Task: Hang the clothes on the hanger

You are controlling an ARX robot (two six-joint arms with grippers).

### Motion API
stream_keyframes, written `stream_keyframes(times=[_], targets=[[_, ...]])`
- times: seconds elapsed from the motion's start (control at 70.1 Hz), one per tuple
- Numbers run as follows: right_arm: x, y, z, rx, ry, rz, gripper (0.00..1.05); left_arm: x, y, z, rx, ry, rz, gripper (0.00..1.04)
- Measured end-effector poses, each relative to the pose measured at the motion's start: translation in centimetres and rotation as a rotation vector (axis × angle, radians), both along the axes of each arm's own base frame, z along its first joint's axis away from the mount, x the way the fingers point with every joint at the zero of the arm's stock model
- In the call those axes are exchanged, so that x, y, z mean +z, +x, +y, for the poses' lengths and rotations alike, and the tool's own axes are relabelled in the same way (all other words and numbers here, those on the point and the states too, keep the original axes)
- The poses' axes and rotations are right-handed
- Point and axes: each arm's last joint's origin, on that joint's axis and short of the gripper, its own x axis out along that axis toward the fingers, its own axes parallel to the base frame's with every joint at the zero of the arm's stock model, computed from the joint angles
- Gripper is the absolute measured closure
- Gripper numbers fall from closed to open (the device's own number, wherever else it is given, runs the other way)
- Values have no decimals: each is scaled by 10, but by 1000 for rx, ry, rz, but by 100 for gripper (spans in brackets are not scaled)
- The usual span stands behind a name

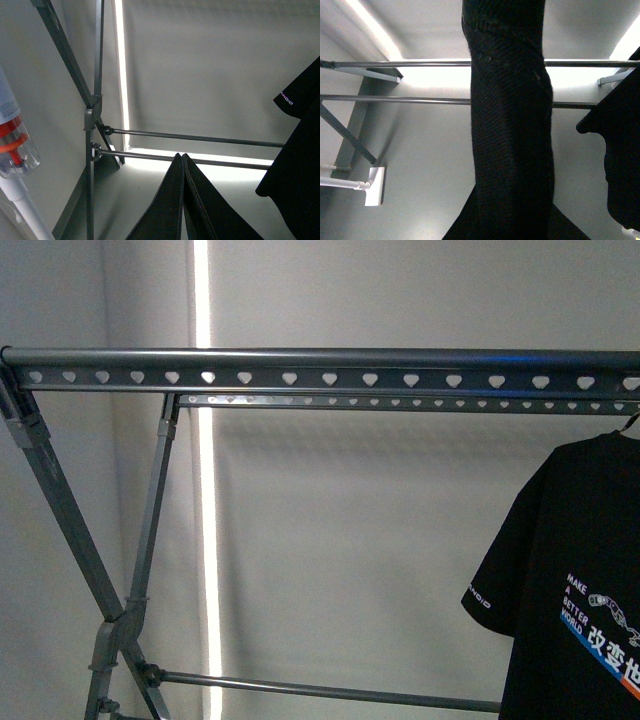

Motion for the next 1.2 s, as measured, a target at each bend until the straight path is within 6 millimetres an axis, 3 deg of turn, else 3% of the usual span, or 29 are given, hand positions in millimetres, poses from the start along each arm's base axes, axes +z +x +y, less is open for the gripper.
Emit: stream_keyframes(times=[0.414, 0.571, 0.685, 0.856, 1.028, 1.199], targets=[[-6, 14, 6, -23, 4, -12, 96, -37, -24, 20, 9, 2, -8, 101], [-7, 14, 6, -23, 8, -67, 66, -47, -31, 20, 4, 3, -6, 101], [-5, 4, 7, -22, 2, -82, 45, -51, -35, 20, 4, 3, -7, 101], [21, -32, 5, -15, -15, -213, 6, -57, -41, 20, 4, 3, -6, 101], [49, -86, 9, 9, -12, -378, 7, -62, -45, 20, 3, 3, -27, 101], [59, -138, 20, 6, -9, -536, 7, -62, -48, 20, 3, 3, -29, 101]])
